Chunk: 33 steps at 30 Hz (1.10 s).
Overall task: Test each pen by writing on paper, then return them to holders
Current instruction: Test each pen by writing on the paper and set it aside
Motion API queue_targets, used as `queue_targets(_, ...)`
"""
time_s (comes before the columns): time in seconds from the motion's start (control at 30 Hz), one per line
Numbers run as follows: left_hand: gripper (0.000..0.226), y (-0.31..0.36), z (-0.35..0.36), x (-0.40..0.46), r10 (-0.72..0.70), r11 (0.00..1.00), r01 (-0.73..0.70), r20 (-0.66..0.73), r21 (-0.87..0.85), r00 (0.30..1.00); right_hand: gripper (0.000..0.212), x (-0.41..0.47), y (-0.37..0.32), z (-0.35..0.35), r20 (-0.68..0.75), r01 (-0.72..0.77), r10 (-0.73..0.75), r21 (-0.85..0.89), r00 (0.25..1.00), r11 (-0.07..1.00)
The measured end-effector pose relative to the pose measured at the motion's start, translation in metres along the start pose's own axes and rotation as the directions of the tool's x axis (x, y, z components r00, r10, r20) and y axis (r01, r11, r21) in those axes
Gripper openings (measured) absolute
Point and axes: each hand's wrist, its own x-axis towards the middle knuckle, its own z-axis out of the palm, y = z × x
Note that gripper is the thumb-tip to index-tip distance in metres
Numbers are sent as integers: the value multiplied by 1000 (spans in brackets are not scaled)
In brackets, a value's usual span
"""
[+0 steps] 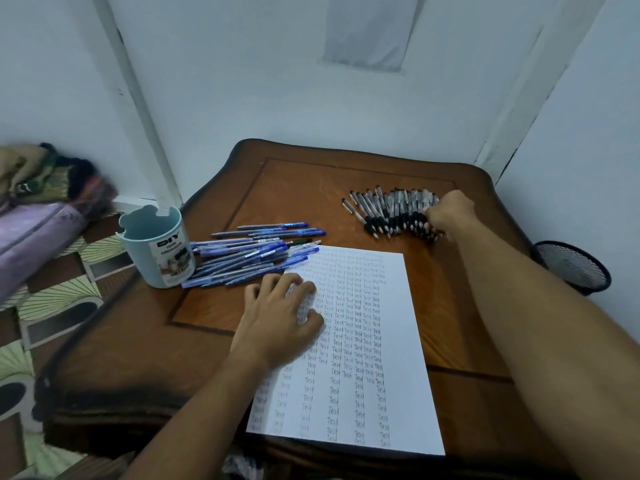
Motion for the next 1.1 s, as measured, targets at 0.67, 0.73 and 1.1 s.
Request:
queue_targets(0.67, 46, -3, 3, -1, -22, 1000, 21, 32, 9, 999, 27, -65, 3, 28, 34, 404, -404, -174, 914, 898)
queue_targets(0.73, 49, -4, 0, -2, -17, 1000, 16, 41, 14, 999, 28, -83, 11, 42, 181, 514, -486, -170, 855, 841)
queue_targets(1.1, 64, -49, -16, -20, 126, 991, -132, 133, 33, 983, 34, -117, 22, 62, 253, 623, -569, -290, 782, 727)
